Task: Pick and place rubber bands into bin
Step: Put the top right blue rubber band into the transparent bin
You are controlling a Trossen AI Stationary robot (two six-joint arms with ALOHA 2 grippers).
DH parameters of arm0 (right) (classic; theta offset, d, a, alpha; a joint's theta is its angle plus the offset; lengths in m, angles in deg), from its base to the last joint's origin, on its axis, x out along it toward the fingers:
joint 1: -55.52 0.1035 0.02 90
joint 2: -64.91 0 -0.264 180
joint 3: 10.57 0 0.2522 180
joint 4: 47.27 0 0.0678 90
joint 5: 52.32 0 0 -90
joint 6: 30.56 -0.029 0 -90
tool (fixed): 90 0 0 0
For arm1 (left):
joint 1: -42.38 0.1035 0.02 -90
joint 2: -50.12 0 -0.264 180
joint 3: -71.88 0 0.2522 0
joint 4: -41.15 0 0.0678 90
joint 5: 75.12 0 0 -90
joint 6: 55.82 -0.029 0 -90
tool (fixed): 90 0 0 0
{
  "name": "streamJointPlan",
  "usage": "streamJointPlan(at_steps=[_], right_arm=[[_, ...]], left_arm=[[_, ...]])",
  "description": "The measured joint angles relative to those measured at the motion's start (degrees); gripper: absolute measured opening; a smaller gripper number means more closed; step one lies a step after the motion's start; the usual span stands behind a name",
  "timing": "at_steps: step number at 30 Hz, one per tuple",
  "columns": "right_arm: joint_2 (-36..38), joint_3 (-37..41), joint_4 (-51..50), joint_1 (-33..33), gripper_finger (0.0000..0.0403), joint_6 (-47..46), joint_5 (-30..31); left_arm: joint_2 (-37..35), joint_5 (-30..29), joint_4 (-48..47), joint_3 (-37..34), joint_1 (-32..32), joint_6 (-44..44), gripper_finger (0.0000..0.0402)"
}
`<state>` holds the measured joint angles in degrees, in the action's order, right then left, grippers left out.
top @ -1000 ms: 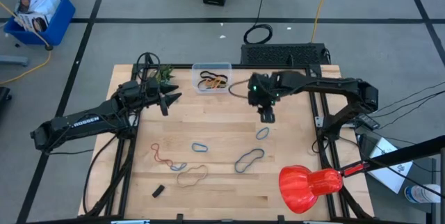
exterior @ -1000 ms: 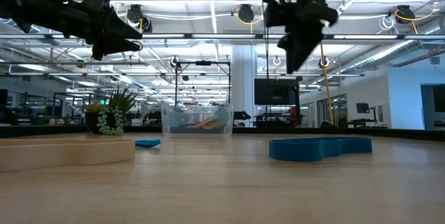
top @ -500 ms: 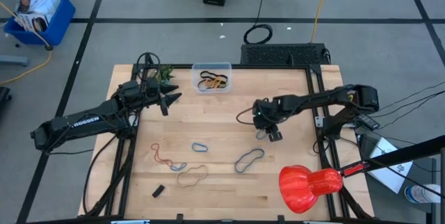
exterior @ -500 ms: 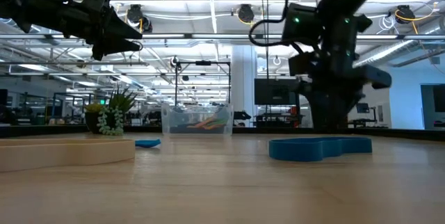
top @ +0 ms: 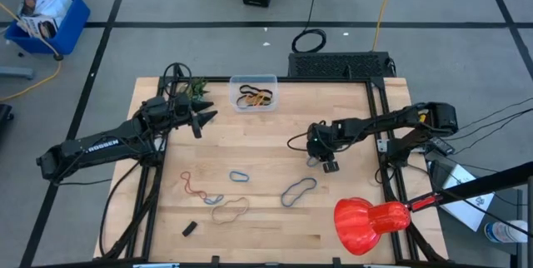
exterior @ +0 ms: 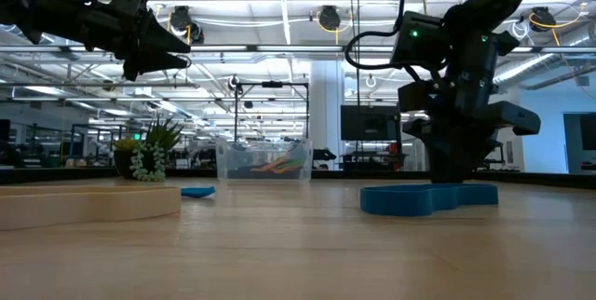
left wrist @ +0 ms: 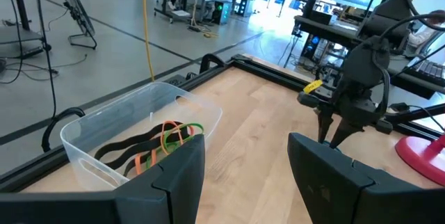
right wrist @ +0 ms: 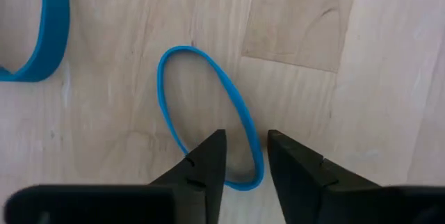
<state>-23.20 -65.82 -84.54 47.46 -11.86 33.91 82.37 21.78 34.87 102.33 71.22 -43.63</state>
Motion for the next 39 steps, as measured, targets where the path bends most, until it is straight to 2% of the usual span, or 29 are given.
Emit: streamJointPlan(at_steps=[9, 18, 30, 39], right_arm=[[-0.12, 0.09, 0.15, -0.04, 0.0008, -0.07, 0.64], [1.46, 0.05, 3.90, -0.13, 0.0001, -7.17, -1.79], [16.20, -0.18, 31.32, -5.33, 0.0000, -22.36, 5.33], [19.02, -0.24, 59.04, -9.25, 0.0000, -22.48, 6.16]], left_arm=[[-0.01, 0.00, 0.00, 0.00, -0.02, 0.00, 0.0214], [-0.01, 0.00, 0.00, 0.00, -0.01, 0.02, 0.0214], [0.00, 0.00, 0.00, 0.00, 0.00, 0.06, 0.0214], [0.00, 0.00, 0.00, -0.01, -0.01, 0.28, 0.0214]])
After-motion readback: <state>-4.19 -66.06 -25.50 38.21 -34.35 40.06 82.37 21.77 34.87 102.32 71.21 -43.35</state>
